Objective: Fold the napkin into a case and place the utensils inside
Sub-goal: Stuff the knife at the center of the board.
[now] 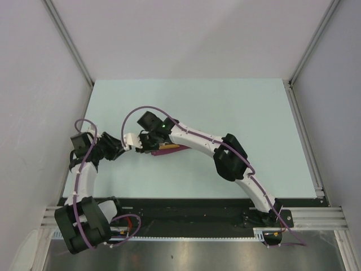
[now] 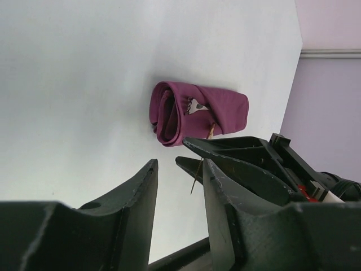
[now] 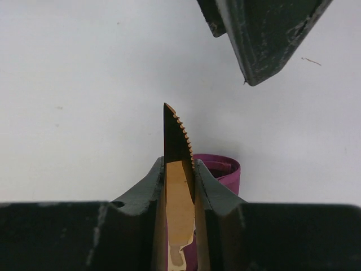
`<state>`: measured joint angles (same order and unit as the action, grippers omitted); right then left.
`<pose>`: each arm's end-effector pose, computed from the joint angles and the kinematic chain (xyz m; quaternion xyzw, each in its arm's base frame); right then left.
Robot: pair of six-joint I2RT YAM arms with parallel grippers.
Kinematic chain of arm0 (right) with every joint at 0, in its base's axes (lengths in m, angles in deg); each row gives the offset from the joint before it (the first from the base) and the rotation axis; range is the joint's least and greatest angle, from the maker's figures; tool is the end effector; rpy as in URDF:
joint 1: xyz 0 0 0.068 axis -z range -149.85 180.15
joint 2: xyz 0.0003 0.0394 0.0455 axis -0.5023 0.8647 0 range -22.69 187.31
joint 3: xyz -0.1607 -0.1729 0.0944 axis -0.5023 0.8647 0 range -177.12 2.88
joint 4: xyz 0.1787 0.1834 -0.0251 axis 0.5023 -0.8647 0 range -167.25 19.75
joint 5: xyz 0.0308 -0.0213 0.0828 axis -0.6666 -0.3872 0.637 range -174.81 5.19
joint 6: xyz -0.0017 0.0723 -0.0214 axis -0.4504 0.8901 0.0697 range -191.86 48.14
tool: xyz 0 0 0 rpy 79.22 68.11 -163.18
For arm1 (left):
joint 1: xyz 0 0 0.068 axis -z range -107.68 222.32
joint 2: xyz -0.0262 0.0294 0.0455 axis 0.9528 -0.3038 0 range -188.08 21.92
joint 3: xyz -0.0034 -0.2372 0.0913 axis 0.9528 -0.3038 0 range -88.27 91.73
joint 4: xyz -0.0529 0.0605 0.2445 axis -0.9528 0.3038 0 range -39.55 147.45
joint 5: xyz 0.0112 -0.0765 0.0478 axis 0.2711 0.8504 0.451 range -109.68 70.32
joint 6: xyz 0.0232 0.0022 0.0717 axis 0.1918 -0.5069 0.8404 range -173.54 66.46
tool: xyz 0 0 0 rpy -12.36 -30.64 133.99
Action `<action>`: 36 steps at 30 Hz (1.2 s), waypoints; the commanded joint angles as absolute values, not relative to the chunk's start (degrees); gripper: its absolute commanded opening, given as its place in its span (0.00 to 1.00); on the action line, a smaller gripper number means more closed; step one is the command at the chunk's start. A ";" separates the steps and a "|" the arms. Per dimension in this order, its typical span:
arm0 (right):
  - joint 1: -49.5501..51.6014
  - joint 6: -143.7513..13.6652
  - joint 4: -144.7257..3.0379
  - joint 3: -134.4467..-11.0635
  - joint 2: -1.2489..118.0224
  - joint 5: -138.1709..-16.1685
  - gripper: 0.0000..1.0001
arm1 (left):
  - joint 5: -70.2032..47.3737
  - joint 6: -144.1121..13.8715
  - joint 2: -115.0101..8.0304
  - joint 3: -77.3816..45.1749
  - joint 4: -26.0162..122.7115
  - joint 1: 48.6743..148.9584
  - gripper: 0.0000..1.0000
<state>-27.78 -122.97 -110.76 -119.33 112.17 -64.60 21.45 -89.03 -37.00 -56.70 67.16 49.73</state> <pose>0.2577 0.4529 0.1858 -0.7928 0.4970 0.1847 0.3006 0.2216 0.0468 0.1810 -0.2985 0.8202 -0.3624 0.3268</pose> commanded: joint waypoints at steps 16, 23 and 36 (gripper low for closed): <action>-24.78 -129.07 -111.91 -115.43 112.04 -63.98 0.00 | 25.77 -89.93 -41.36 -57.25 62.23 50.86 0.43; -23.81 -129.60 -112.79 -113.40 111.78 -65.56 0.00 | 23.04 -89.49 -47.33 -55.05 63.20 58.25 0.39; -22.85 -129.07 -111.65 -110.32 110.37 -64.33 0.00 | 23.46 -92.03 -53.13 -57.24 55.82 62.56 0.39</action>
